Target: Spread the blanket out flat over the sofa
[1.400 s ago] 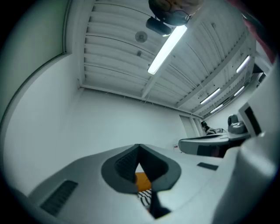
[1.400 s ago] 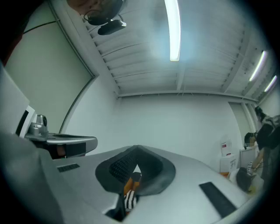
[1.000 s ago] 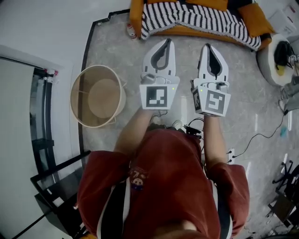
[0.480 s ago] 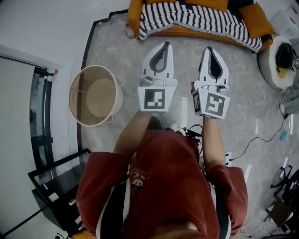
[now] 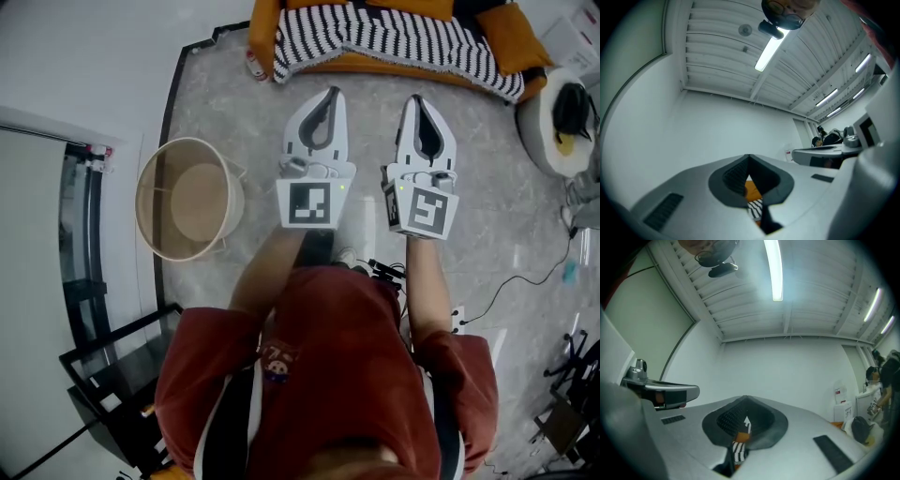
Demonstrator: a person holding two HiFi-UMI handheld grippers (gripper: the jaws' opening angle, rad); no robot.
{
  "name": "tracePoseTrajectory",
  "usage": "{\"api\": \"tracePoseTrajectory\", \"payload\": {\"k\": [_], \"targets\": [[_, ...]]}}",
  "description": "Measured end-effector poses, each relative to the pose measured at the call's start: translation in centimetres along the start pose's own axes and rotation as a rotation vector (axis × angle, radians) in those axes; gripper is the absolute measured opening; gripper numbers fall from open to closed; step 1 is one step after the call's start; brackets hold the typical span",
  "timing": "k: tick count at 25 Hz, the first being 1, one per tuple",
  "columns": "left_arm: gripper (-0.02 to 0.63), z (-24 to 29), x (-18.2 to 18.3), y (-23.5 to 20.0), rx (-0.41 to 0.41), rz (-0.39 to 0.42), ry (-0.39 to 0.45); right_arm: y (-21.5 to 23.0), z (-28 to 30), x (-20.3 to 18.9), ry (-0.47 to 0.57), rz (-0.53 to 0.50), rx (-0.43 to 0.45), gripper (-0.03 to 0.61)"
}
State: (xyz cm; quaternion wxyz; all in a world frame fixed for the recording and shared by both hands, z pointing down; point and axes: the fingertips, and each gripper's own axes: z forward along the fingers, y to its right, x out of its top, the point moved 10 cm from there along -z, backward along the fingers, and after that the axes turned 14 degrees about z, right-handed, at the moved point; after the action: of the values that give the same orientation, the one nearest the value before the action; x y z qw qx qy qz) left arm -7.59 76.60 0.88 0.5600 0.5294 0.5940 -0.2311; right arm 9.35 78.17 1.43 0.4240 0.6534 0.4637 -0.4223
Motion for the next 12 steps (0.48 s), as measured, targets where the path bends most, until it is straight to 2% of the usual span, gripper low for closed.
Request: {"api": "tracePoseTrajectory", "payload": {"k": [12], "targets": [[0.015, 7.8, -5.1, -6.1, 0.007, -0.020, 0.001, -0.7, 10.3, -3.8, -0.063, -0.035, 0.003, 0.012]]}}
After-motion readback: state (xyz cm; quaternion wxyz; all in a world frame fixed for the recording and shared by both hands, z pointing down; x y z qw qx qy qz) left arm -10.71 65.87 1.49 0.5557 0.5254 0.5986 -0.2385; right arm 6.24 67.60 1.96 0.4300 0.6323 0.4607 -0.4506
